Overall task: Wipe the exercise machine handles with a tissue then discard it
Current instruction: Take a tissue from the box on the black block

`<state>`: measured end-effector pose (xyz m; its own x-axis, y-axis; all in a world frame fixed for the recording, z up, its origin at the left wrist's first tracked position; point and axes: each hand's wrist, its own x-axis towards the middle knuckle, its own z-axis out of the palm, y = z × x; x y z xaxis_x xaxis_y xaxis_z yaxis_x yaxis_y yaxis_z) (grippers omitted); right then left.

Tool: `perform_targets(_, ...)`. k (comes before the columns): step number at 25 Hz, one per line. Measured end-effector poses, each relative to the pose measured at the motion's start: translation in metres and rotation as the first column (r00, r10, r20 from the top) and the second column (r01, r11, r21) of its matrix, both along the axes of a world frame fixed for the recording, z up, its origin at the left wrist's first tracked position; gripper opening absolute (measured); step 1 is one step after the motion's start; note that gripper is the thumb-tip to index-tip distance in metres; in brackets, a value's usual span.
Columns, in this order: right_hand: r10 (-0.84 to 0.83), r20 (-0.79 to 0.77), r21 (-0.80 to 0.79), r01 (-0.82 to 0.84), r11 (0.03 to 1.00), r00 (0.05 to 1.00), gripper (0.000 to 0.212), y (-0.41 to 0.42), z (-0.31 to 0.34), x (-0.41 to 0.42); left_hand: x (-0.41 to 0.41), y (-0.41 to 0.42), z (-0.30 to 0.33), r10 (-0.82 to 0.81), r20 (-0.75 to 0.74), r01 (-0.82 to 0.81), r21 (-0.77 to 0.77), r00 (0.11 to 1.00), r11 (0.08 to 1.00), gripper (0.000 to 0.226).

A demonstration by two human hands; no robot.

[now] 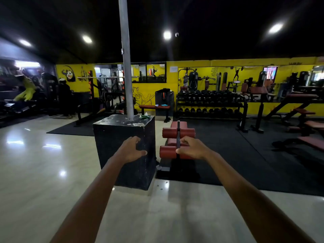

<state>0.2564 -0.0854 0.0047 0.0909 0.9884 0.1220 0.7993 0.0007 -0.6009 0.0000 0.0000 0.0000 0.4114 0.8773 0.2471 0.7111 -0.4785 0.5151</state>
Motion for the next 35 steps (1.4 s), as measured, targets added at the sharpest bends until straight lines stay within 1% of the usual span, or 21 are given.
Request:
perform_targets(6, 0.007, -0.038, -0.009, -0.007, 1.000, 0.999, 0.056, 0.059, -0.010, 0.013, 0.013, 0.059, -0.011, 0.001, -0.021, -0.001, -0.012, 1.000, 1.000, 0.070)
perform_targets(10, 0.004, -0.047, 0.002, -0.004, 1.000, 0.999, 0.061, 0.124, -0.020, 0.041, 0.036, 0.114, -0.019, 0.012, -0.002, -0.012, -0.017, 1.000, 1.000, 0.070)
perform_targets(13, 0.019, -0.015, 0.020, -0.018, 1.000, 1.000, 0.065, 0.180, -0.017, 0.065, 0.060, 0.164, -0.020, 0.027, 0.004, -0.027, -0.012, 1.000, 1.000, 0.070)
perform_targets(18, 0.064, -0.071, 0.016, -0.063, 0.998, 0.995, 0.063, 0.281, -0.011, 0.110, 0.113, 0.252, -0.014, 0.058, 0.067, -0.055, -0.038, 0.996, 0.998, 0.067)
perform_targets(22, 0.075, -0.148, -0.019, -0.079, 0.997, 0.986, 0.057, 0.349, -0.023, 0.133, 0.144, 0.309, -0.024, 0.068, 0.080, -0.062, -0.068, 0.994, 0.996, 0.065)
perform_targets(26, 0.097, -0.143, -0.048, -0.104, 0.993, 0.985, 0.056, 0.430, -0.038, 0.150, 0.163, 0.386, -0.037, 0.090, 0.081, -0.082, -0.100, 0.993, 0.992, 0.065)
perform_targets(28, 0.110, -0.136, -0.047, -0.118, 0.992, 0.985, 0.057, 0.475, -0.044, 0.156, 0.169, 0.430, -0.046, 0.086, 0.085, -0.078, -0.087, 0.993, 0.993, 0.063)
perform_targets(32, 0.133, -0.087, -0.045, -0.138, 0.989, 0.987, 0.061, 0.570, -0.051, 0.165, 0.172, 0.521, -0.061, 0.098, 0.076, -0.091, -0.086, 0.992, 0.992, 0.051)
perform_targets(35, 0.146, -0.037, -0.051, -0.147, 0.988, 0.989, 0.058, 0.649, -0.049, 0.167, 0.171, 0.604, -0.063, 0.113, 0.073, -0.107, -0.087, 0.991, 0.990, 0.049)
